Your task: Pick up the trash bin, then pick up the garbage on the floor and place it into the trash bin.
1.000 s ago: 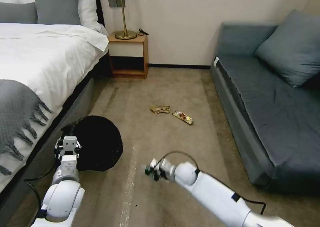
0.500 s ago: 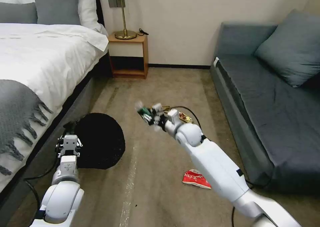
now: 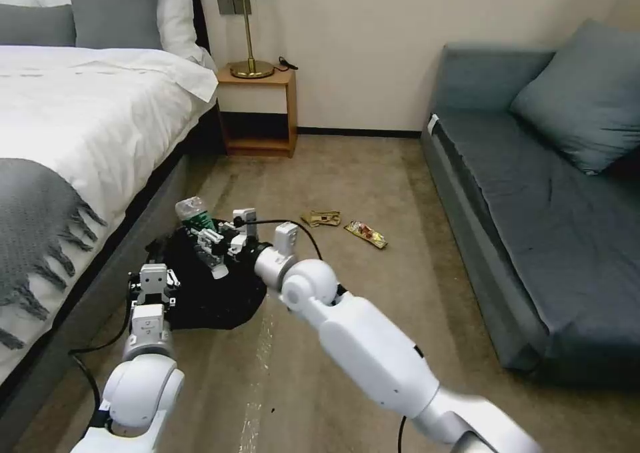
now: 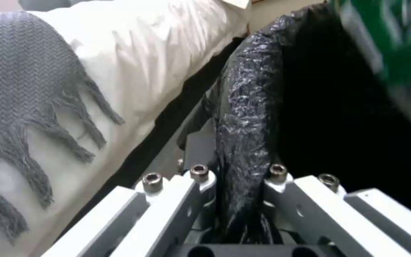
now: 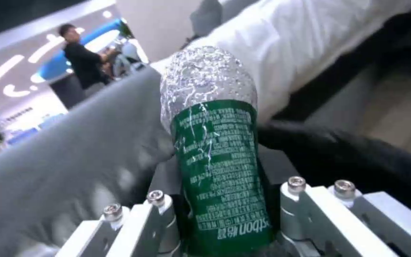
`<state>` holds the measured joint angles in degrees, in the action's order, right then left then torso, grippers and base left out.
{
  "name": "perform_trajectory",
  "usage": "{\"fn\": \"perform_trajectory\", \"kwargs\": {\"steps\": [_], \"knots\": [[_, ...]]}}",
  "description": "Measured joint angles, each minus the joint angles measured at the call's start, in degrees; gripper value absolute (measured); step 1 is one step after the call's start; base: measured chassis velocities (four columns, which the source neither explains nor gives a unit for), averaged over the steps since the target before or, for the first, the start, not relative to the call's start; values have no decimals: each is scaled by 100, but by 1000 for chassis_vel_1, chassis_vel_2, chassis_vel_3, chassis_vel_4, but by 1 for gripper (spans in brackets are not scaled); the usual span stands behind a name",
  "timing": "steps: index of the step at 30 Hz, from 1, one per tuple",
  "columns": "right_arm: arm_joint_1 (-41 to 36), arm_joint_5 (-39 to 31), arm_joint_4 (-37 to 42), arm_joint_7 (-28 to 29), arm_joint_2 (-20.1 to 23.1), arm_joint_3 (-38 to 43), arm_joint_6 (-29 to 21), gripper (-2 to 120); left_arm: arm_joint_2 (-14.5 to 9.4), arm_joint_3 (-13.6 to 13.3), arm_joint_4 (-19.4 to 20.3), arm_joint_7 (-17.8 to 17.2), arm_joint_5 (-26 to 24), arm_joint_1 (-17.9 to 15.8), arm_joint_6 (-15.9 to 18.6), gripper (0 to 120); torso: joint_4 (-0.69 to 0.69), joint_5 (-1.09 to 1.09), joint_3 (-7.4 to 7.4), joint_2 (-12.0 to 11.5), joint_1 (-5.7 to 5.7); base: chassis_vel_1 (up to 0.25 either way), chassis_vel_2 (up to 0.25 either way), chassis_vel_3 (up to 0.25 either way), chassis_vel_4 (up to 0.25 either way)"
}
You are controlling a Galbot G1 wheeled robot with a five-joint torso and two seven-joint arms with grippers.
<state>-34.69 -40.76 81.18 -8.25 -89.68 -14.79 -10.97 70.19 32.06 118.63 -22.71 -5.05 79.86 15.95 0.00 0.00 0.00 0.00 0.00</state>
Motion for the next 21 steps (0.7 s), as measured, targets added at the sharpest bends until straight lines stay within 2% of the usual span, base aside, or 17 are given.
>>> {"fn": "perform_trajectory", "kwargs": {"steps": [10, 13, 15, 17, 19, 21], "knots": [[-282, 607, -274, -26, 131, -15, 141, 32, 31, 28, 115, -57, -60, -17, 19, 5, 0, 0, 0, 0, 0, 0, 0, 0, 0], [-377, 825, -291, -28, 226, -37, 197, 48, 37, 13, 156, -56, -57, 8, 31, 5, 0, 0, 0, 0, 0, 0, 0, 0, 0], [-395, 859, -280, -28, 254, -49, 201, 51, 37, 13, 159, -55, -52, 14, 33, 5, -1, 0, 0, 0, 0, 0, 0, 0, 0], [-437, 954, -221, -33, 316, -67, 201, 63, 33, 15, 187, -55, -31, 49, 42, 5, 0, 1, 0, 0, 0, 0, 0, 0, 0], [-442, 968, -210, -34, 320, -66, 202, 66, 33, 15, 189, -54, -30, 54, 43, 5, 0, 1, 0, 0, 0, 0, 0, 0, 0], [-456, 1118, -168, -39, 344, -57, 252, 78, 33, 8, 195, -46, -9, 87, 45, 5, 0, 0, 0, 0, 0, 0, 0, 0, 0]]}}
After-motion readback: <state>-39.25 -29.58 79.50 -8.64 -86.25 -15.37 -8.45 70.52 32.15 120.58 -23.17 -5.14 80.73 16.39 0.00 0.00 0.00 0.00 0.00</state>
